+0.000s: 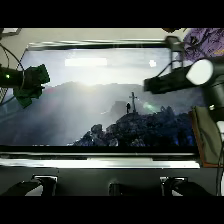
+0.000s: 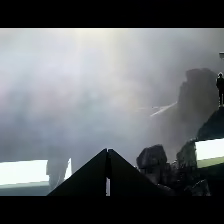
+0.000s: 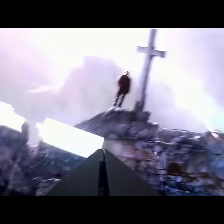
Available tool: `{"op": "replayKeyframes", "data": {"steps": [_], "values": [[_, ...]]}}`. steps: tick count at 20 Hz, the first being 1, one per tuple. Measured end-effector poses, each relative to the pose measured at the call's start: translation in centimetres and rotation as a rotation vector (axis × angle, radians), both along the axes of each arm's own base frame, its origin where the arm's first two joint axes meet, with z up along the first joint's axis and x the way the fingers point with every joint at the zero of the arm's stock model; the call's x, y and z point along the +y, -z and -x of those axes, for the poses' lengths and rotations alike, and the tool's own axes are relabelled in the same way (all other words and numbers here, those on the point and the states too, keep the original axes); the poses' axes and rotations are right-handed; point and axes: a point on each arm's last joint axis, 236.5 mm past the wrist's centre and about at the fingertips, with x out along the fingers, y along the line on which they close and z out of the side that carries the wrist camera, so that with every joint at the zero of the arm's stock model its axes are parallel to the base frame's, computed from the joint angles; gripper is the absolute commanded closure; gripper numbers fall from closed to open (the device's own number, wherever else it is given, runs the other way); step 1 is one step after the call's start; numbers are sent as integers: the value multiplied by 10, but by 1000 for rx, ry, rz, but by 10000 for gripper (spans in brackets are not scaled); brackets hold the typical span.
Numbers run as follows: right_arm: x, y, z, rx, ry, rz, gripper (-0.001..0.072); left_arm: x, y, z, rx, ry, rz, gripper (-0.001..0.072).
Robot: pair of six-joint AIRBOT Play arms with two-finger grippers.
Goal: Fold the clothes and pants, and hang the long-sleeved shirts on hangers.
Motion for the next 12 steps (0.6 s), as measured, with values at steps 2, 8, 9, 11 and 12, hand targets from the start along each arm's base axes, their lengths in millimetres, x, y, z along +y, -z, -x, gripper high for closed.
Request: {"op": "replayKeyframes", "data": {"steps": [2,8,9,11,12], "values": [[22,-1,9,-11,-53,7,684,1,4,2,-1,-3,-5,688],[42,0,21,-1,-96,5,684,2,8,4,-3,-3,-7,688],[43,0,22,0,-99,5,684,2,8,4,-3,-3,-7,688],[44,0,22,0,-102,6,684,2,8,4,-2,-4,-8,688],[45,0,23,0,-102,5,684,2,8,4,-3,-4,-8,688]]}}
